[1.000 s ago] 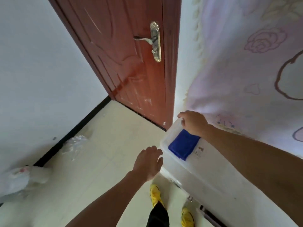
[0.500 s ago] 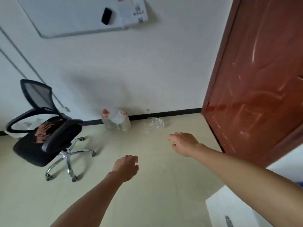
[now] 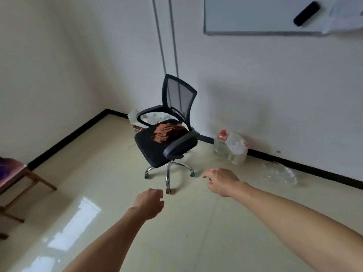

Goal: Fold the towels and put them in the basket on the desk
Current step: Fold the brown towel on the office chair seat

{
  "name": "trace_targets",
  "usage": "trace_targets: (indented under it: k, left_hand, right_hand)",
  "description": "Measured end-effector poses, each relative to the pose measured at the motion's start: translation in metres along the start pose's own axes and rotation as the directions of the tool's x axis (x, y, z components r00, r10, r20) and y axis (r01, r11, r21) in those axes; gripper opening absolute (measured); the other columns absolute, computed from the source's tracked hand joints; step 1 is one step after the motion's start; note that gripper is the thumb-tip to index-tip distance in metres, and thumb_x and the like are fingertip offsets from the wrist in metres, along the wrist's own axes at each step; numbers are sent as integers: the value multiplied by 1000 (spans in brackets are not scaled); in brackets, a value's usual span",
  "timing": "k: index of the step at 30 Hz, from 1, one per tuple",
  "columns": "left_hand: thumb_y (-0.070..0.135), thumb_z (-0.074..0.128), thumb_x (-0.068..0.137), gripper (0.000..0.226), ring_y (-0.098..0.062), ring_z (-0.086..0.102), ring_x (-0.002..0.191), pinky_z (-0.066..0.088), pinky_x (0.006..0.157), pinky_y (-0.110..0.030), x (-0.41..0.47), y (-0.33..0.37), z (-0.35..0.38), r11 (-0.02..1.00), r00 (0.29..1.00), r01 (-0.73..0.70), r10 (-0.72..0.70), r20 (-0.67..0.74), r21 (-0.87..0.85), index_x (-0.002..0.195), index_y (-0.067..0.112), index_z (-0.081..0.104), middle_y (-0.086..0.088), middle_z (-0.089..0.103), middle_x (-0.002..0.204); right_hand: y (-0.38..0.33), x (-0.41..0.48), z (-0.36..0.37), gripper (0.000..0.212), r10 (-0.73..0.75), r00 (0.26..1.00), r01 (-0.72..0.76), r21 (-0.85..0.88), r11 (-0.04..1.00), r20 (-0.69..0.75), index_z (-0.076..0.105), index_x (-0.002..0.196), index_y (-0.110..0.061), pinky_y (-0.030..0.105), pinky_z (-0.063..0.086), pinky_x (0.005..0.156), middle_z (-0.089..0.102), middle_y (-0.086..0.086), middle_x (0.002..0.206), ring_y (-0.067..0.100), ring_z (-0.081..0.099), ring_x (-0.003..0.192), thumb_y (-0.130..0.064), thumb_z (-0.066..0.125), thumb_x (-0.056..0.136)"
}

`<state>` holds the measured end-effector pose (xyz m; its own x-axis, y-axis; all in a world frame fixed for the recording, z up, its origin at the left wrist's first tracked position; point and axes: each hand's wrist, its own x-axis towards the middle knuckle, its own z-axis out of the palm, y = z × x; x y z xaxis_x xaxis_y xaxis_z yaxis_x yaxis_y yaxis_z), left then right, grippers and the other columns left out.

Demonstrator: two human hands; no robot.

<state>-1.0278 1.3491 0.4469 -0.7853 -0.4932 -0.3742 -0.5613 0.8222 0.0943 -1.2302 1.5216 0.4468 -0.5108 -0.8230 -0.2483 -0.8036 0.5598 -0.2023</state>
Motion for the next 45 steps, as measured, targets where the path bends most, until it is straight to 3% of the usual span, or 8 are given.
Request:
trace_targets:
  k: [6,16,25,33,38,42,45]
  left_hand:
    - [36,47,94,33,-24,57,113,44,89,-30,63,-75,-2,992,994,97,-93,57,-84,123,25,55,-3,61,122]
    - [36,46,94,34,-23,57,112,44,88,-30,225,-198,-75,954,965,262,-255,67,-148,125,25,54,0,60,124]
    - [37,47,93,35,-24,58,111,46,86,-31,329,-312,-100,957,966,239,-218,136,-163,124,24,55,-2,62,121]
    - [33,47,94,33,-26,57,113,45,86,-30,459,-447,-147,995,983,69,-56,173,-75,124,22,56,-5,60,124]
    - [32,46,95,32,-24,58,111,45,86,-31,534,-474,-192,998,980,-56,54,194,8,125,23,55,-4,60,125]
    - [33,47,95,31,-24,58,109,46,88,-33,593,-453,-205,984,960,-175,168,223,12,122,24,57,-3,63,121]
    - [34,47,95,31,-21,58,111,46,89,-33,627,-434,-196,970,930,-241,230,286,2,123,25,57,0,64,120]
  right_hand:
    - [-43,130,12,38,-85,992,90,-49,995,94,55,126,-30,32,45,85,61,2,123,26,59,107,-27,45,90]
    - [-84,376,-15,32,-126,983,132,-33,991,135,55,124,-27,35,45,86,61,1,123,25,58,111,-28,48,93]
    - [-144,527,-18,34,-131,973,137,-20,990,191,55,127,-28,34,45,88,61,0,125,23,57,113,-31,50,93]
    - [-186,624,9,34,157,972,-175,97,980,173,58,125,-27,32,46,88,64,-2,121,22,59,111,-30,53,92]
    - [-199,641,4,32,280,945,-315,231,920,171,59,123,-26,33,48,85,66,-3,118,20,61,107,-31,57,92]
    - [-172,651,12,33,435,875,-482,296,825,213,60,122,-26,34,50,84,68,-1,116,22,63,105,-34,59,90]
    - [-147,662,34,36,561,768,-640,328,695,310,58,126,-23,36,51,87,67,2,119,23,63,107,-33,57,91]
